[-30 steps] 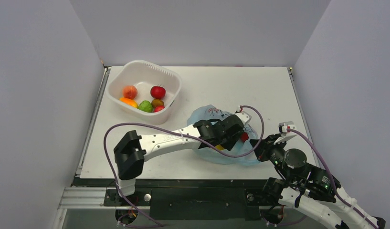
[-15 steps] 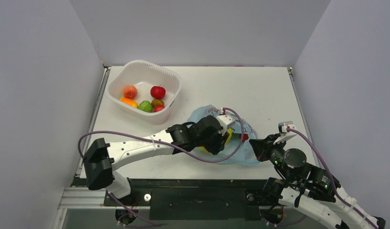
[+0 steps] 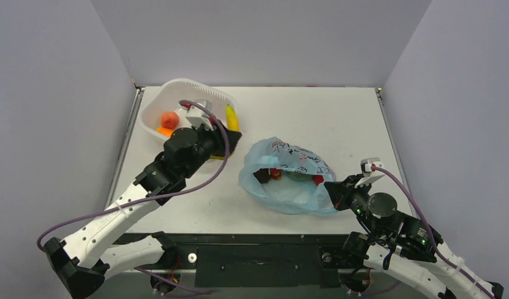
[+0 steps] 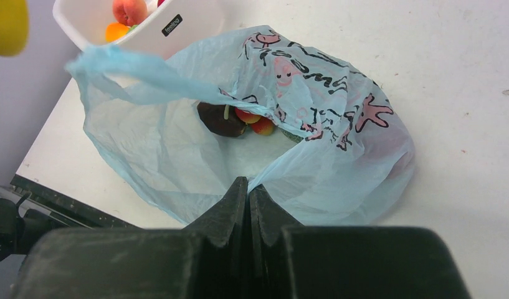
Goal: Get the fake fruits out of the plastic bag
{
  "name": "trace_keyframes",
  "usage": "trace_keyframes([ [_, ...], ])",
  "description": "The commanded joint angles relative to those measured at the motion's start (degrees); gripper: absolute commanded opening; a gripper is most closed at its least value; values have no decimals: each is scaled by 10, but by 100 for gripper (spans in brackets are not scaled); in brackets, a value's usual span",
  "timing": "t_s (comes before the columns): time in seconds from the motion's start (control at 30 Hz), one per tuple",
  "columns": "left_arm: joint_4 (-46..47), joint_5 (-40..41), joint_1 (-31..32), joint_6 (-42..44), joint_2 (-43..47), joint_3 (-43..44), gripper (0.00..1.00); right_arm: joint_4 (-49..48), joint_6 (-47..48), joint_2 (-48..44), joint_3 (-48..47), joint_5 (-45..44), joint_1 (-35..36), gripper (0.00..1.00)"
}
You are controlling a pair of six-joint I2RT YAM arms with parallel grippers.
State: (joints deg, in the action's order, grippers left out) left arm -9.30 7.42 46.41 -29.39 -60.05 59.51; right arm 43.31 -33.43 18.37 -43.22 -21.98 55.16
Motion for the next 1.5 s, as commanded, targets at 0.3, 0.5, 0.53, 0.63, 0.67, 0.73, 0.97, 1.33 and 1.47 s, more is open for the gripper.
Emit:
trace_keyframes([
  [0.3,-88,79,-289,-98,-18,70,10,-24,3,9,-1,5,1,0],
  [0.5,-49,41,-324,-70,-146,129,13,-24,2,1,-1,0,1,0],
  [0.53,-52,32,-326,-55,-184,141,14,-23,3,2,-1,1,1,0],
  [0.63,-78,3,-330,-16,-264,207,14,-23,2,0,-2,0,2,0],
  [0.67,-83,-22,-332,-10,-300,218,14,-22,2,-2,-2,-1,2,0],
  [0.73,-90,-63,-334,3,-349,250,16,-22,2,-4,-2,-3,1,0],
  [0.97,-160,-139,-335,61,-499,361,39,-21,2,0,-2,-8,2,0],
  [1.33,-174,-135,-336,98,-544,358,67,-12,-4,35,-7,-32,1,0],
  [1.47,-163,-131,-337,88,-524,352,71,-3,-11,53,-11,-49,1,0],
])
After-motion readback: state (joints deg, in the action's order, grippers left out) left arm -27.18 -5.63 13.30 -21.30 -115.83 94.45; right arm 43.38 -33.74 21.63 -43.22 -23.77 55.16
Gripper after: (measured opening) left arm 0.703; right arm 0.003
